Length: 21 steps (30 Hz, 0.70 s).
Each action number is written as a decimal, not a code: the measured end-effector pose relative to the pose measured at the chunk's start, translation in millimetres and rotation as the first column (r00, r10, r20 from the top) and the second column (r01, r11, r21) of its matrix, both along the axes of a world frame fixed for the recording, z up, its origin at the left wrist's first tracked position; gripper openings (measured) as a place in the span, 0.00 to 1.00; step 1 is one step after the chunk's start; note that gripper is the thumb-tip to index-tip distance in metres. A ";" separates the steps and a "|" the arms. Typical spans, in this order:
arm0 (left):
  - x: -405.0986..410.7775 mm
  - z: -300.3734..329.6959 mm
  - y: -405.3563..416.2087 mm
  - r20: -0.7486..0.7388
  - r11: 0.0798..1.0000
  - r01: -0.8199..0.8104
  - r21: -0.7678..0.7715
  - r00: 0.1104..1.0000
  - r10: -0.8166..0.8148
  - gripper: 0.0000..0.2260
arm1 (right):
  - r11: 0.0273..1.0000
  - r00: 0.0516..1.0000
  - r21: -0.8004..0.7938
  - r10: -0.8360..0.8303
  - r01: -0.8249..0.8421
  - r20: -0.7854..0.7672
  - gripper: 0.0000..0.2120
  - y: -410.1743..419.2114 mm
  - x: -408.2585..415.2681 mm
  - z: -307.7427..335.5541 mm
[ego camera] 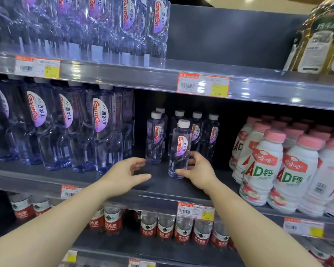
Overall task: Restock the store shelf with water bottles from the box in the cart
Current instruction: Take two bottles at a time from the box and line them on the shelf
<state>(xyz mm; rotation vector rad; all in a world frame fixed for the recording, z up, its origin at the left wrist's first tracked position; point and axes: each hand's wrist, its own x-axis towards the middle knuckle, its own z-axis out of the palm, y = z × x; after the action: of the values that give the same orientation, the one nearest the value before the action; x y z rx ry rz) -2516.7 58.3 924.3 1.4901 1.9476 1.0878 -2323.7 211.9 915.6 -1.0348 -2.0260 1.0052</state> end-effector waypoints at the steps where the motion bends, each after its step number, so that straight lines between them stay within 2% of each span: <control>1: -2.5 -0.1 -1.6 -0.029 1.000 -0.010 0.003 1.000 0.010 0.29 | 1.000 1.000 -0.001 -0.003 0.003 0.001 0.29 3.0 -2.7 -0.4; 4: -8.0 -1.1 -3.1 -0.116 0.999 -0.037 0.024 0.992 0.040 0.27 | 0.999 0.999 0.006 -0.034 0.034 0.011 0.31 10.7 -14.1 -2.4; 8: -11.7 -2.7 -4.7 -0.177 0.997 -0.063 0.040 0.982 0.069 0.27 | 0.997 0.997 0.014 -0.070 0.070 0.006 0.28 16.4 -26.8 -1.6; 14: -16.1 -4.4 -3.3 -0.183 0.996 -0.079 0.045 0.979 0.086 0.26 | 0.989 0.989 0.021 -0.147 0.147 0.021 0.28 22.9 -42.3 -7.0; 21: -17.0 -6.5 1.8 -0.185 0.996 -0.076 0.048 0.979 0.084 0.27 | 0.987 0.985 0.042 -0.161 0.158 0.062 0.28 25.8 -49.6 -8.9</control>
<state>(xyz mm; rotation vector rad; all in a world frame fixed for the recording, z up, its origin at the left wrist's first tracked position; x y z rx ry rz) -2533.7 60.2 917.8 1.5982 2.1409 1.0599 -2373.4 237.6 906.7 -1.2034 -1.9706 0.8576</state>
